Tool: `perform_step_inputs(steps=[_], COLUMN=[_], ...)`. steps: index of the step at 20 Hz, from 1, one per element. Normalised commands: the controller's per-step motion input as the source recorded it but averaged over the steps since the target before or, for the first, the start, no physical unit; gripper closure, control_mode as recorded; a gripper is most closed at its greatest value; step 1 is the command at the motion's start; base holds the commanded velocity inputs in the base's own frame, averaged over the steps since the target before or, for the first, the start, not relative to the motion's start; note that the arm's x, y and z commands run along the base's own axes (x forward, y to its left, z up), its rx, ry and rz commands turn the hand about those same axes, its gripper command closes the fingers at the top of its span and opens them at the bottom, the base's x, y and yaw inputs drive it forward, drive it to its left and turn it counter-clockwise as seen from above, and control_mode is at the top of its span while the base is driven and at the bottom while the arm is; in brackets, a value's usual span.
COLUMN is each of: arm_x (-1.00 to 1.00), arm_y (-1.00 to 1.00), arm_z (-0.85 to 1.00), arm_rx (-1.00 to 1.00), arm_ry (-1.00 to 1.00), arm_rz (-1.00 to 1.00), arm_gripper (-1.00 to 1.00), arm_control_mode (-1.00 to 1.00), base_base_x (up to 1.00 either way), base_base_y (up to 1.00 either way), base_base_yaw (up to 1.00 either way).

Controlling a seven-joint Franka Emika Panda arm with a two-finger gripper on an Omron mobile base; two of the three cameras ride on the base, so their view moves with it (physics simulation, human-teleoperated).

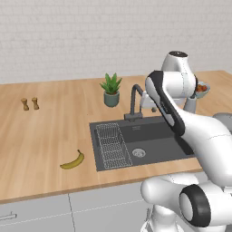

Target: Put the colander in the sink, put the banana in the colander, and turn on the sink faucet and pour water over the colander.

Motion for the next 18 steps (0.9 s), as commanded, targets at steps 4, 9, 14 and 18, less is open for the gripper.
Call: perform_step_inputs(steps=[4,9,14,18], arm_x=[-0.20,-0.58,-0.64,-0.59], arm_y=[-0.01,-0.28,-0.59,-0.73], arm_z=[-0.05,-0.19,-0.12,-0.08], arm_rx=[-0.01,-0.02,0.00,-0.04], arm_ry=[-0.01,-0.13,-0.04,-0.04], arm_rz=[0.00,-0.02,-0.03,-0.01], arm_gripper=[-1.00,-1.00,-1.00,-1.00], arm_control_mode=[-1.00,-1.00,-1.00,-1.00], base_base_x=[0.00,0.00,0.00,0.00], base_base_y=[0.00,0.00,0.00,0.00], base_base_yaw=[0.00,0.00,0.00,0.00])
